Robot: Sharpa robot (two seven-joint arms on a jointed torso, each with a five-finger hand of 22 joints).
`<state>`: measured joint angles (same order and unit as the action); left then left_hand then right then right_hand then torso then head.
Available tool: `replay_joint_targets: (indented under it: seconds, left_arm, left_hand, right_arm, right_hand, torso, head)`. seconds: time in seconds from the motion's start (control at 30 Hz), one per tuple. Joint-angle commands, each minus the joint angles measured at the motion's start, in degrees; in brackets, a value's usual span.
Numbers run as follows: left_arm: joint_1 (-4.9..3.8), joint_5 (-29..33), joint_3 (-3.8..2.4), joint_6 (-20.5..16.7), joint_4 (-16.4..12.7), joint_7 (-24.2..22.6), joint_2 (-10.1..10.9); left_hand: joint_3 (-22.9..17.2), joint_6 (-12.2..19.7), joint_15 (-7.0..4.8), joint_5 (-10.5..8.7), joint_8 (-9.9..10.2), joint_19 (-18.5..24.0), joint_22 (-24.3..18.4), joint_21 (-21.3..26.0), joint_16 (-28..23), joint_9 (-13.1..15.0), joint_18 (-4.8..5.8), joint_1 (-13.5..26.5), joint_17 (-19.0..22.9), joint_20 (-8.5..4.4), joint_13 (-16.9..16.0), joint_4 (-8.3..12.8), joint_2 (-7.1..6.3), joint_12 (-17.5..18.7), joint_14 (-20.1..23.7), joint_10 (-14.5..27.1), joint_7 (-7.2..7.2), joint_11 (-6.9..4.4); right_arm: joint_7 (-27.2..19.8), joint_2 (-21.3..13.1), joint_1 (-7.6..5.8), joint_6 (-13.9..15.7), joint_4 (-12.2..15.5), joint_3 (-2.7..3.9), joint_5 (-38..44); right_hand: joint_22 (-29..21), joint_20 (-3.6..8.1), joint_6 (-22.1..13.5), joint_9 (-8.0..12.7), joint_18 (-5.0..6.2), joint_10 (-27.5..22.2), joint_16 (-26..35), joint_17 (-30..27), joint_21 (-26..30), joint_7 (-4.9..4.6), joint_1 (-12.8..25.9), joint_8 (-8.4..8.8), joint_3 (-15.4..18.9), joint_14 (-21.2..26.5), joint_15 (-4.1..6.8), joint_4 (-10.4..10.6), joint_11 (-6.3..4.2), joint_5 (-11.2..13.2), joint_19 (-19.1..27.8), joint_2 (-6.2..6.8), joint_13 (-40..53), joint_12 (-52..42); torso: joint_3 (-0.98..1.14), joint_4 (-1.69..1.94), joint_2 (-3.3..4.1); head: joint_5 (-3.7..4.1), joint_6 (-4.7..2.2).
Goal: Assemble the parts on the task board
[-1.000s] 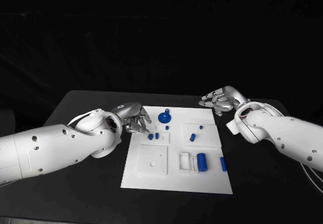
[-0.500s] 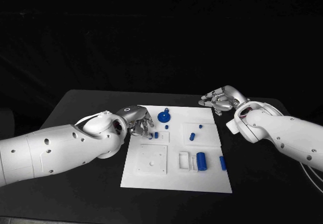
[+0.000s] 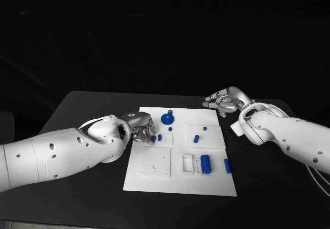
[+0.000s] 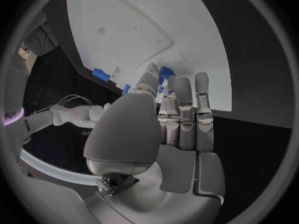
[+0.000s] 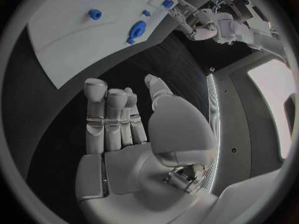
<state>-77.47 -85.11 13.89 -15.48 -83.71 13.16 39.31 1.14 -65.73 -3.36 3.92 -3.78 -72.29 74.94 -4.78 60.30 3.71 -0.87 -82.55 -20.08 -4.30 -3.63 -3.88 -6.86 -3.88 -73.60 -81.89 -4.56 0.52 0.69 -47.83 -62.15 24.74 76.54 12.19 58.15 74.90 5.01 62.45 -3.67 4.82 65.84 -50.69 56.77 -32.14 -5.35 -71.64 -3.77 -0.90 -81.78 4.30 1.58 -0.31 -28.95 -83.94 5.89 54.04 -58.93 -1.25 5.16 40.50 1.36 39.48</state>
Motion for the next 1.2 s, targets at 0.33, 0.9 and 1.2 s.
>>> replay_joint_targets:
  seconds: [0.33, 0.9, 1.2]
  left_arm:
    - [0.20, -0.98, -0.04, 2.40, 0.29, 0.46, -0.51]
    - [0.25, -0.49, -0.04, 5.06, 0.68, 1.30, -0.61]
    - [0.25, -0.37, -0.05, 6.47, 0.68, 1.46, -0.67]
  left_hand:
    - [-0.76, -0.91, -0.08, 0.56, 0.19, -0.59, 1.03, 0.31, 0.59, -0.09, -0.11, -0.10, -0.22, -0.26, -0.08, -0.50, 2.03, 0.01, 0.02, -0.10, 0.07, -0.23]
    - [-0.39, 1.61, 0.20, 1.13, 0.22, -0.63, 1.05, 0.29, 1.68, -0.12, -0.26, 1.10, -0.64, -0.03, -0.15, -4.02, 1.72, -0.13, 0.19, 0.30, -0.52, 0.14]
    - [-0.40, 2.38, 0.32, 0.89, 0.24, -0.52, 1.00, 0.40, 1.87, -0.12, -0.32, 1.78, -0.65, 0.09, -0.16, -3.45, 0.43, -0.13, 0.49, 0.32, -0.69, 0.29]
  right_arm:
    - [-0.75, 0.08, 0.05, -0.49, 0.07, 0.03, 0.07]
    - [-0.77, 0.11, 0.08, -0.51, 0.00, 0.03, 0.04]
    - [-0.78, 0.16, 0.14, -0.53, -0.06, 0.03, 0.04]
  right_hand:
    - [3.29, 0.23, -0.23, 0.08, 1.18, 0.31, -0.07, 0.05, -0.38, -0.02, 0.45, 0.21, -0.14, -0.40, -0.09, -0.01, -0.02, -0.28, -2.92, -0.18, 0.05, -0.38]
    - [3.25, 0.23, -0.23, 0.09, 1.18, 0.29, -0.04, 0.07, -0.41, -0.02, 0.61, 0.22, -0.39, -0.41, -0.08, -0.12, -0.04, -0.65, -2.91, -0.19, 0.09, -0.38]
    - [3.24, 0.24, -0.23, 0.08, 1.18, 0.30, -0.05, 0.08, -0.42, -0.01, 0.63, 0.21, -0.44, -0.41, -0.07, -0.16, -0.03, -0.75, -2.92, -0.17, 0.09, -0.38]
  torso:
    - [-0.01, 0.01, 0.02]
    - [0.01, -0.01, 0.03]
    - [0.03, 0.01, 0.02]
  head:
    - [0.04, 0.15]
    - [0.17, 0.35]
    - [0.24, 0.50]
